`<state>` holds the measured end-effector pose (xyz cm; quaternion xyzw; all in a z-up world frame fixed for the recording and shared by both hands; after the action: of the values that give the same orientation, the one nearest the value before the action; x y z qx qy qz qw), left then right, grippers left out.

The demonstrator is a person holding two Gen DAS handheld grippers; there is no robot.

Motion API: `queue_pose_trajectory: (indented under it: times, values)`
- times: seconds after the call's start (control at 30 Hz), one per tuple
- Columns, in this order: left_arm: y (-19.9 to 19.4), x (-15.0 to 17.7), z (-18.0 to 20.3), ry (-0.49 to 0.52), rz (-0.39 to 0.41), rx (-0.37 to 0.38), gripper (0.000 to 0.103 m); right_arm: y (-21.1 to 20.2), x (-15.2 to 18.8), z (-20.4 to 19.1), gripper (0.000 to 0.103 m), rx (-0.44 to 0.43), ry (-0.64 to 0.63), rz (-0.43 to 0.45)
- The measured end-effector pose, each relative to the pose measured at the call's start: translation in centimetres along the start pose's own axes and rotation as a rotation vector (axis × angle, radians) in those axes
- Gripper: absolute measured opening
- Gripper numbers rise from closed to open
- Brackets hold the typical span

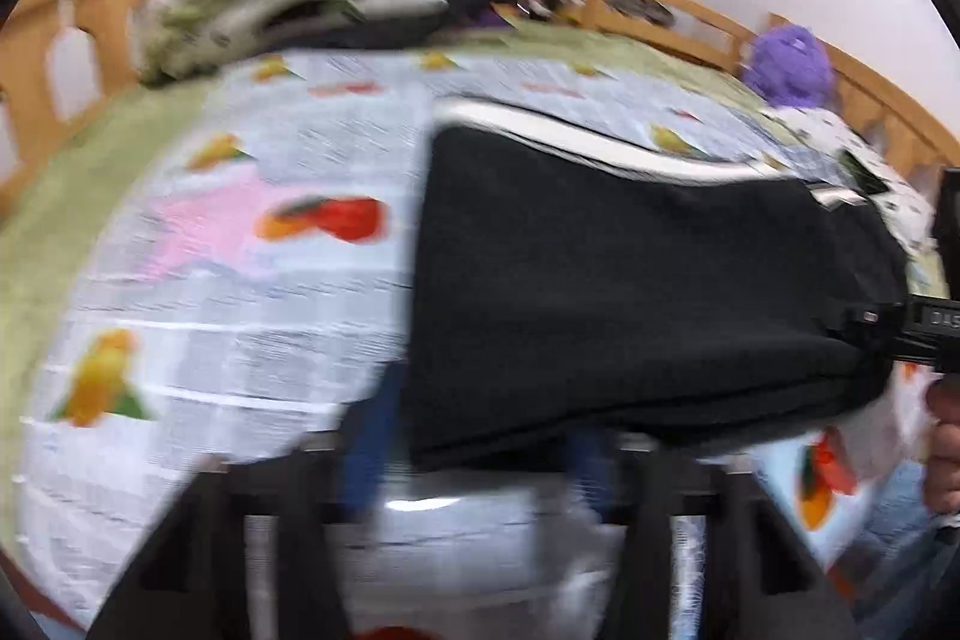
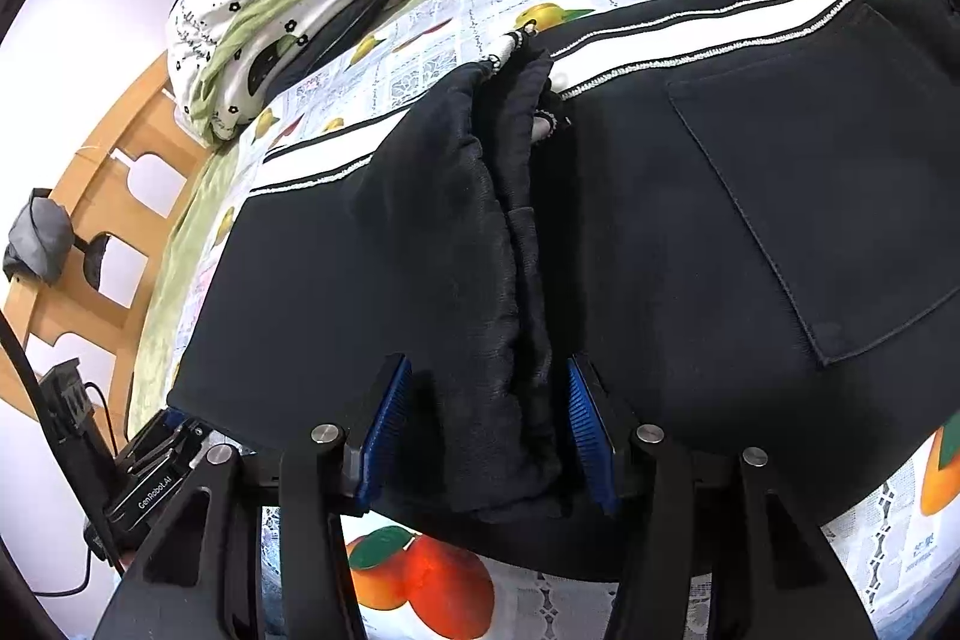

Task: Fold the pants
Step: 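Fold the leg fabric over with the right gripper while the left tool presses the pants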

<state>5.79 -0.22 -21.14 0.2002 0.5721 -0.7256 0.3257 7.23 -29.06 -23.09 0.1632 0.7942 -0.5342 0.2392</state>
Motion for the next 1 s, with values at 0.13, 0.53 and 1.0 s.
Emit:
queue_pose_trajectory:
  times: [0.13, 0.53, 1.0]
  values:
    - [0.6, 1.2, -2.0, -0.056, -0.062, 0.03, 0.023, 0.0, 0.1, 0.2, 0.028, -0.024, 0.013, 0.001]
    - [-4.9, -0.5, -2.1, -0.037, -0.045, 0.082, 0.037, -0.9, -0.4, -0.2, 0.042, 0.005, -0.045, -0.001]
    - [4.6, -3.6, 0.8, -0.013, -0.21, 0.043, 0.039, 7.3, -9.4, 2.2, 0.025, 0.02, -0.092, -0.108]
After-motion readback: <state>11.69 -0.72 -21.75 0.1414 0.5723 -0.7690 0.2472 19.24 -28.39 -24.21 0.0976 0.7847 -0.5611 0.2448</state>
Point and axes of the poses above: each gripper's, at about its wrist camera, not at the fingertips, and y roughly the way its jaws point, z to its right, x to its underside, the point moved 7 cm from there along y, roughly the way its jaws point, and after that the axes turned 15 degrees about -y, right-handed, at the moved point
